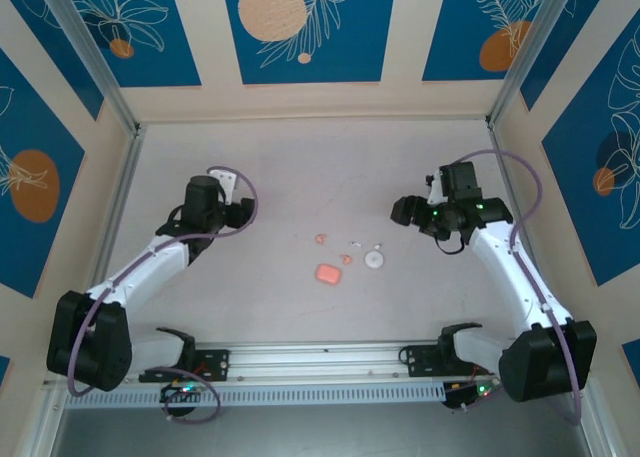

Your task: Insert wireless bluetooth earbuds into charging case

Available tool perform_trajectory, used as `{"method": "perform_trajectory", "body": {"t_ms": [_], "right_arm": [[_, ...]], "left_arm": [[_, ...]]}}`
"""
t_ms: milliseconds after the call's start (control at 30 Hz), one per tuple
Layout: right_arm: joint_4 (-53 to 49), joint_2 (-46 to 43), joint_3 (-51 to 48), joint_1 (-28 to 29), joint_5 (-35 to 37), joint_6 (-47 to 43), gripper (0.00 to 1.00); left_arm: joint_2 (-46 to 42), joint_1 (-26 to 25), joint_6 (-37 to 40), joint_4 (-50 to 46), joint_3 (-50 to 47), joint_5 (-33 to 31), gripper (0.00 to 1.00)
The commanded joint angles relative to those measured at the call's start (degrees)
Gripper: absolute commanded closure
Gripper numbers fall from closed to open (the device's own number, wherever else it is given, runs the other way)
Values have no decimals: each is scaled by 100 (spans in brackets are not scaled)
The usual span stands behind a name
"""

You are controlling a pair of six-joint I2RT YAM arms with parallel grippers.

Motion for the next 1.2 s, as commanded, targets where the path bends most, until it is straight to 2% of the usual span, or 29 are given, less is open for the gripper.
{"method": "perform_trajectory", "body": {"t_ms": [0,233,433,900,1167], "right_arm": [[-867,332,212,356,-157,746,28],[-1394,1525,552,1019,150,1079,34],[-1544,2278,859,1381,414,1146,33],[-1137,3652,1262,1516,415,896,32],[-989,4137,1418,1530,354,744,34]], "left_arm": [[129,-181,-333,-850,332,-21,25],[423,-330,-664,-1014,367,36,26],[485,-336,-756,-930,330,84,26],[593,-334,-747,-947,338,11,26],[623,-336,-757,-992,364,-29,26]]}}
